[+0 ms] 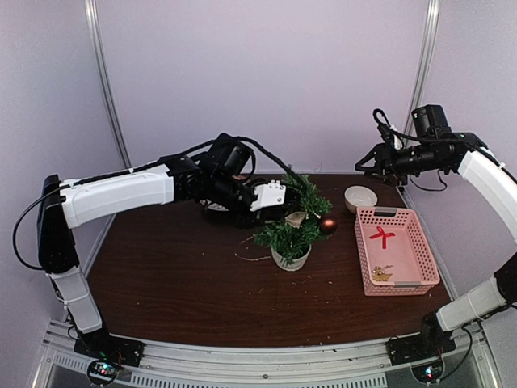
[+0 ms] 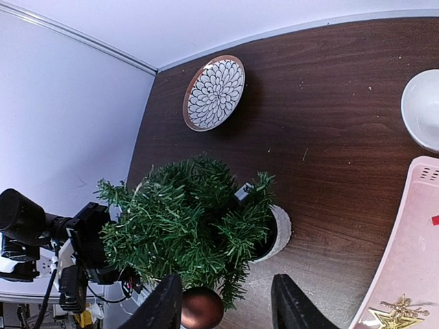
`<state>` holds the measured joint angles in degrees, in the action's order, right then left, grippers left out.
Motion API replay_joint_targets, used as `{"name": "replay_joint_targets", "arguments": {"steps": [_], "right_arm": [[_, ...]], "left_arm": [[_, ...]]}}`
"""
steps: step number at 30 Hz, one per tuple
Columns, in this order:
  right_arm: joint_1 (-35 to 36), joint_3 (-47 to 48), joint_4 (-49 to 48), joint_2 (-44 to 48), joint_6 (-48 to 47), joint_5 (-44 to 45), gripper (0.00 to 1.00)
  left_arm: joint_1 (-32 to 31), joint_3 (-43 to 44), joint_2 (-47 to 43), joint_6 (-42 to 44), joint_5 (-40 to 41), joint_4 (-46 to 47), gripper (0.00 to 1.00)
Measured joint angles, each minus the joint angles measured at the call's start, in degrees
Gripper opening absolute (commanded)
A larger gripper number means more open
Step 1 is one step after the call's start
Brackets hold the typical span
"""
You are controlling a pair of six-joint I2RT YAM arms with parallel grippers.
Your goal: Decorate the small christmas tree
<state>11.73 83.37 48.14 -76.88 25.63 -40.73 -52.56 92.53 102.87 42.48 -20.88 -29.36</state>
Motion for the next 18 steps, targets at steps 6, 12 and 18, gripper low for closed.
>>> {"name": "replay_joint_targets", "arguments": {"steps": [6,12,18], "right_arm": [[-0.5,0.0,0.0,0.0,-0.2,-0.5,0.49],[-0.9,0.1,0.4,0.0,-0.9,-0.4,0.5],[-3.0,1.8,4.8,0.4,-4.1,1.7,0.54]], "left_arm": [[0.0,-1.5,-0.1,0.3,1.2,0.2,0.27],[-0.3,-1.3,-2.1,-0.5,2.3,-0.1,0.4],[-0.4,-1.2,-8.2,-3.5,3.1,-1.2,0.52]]}}
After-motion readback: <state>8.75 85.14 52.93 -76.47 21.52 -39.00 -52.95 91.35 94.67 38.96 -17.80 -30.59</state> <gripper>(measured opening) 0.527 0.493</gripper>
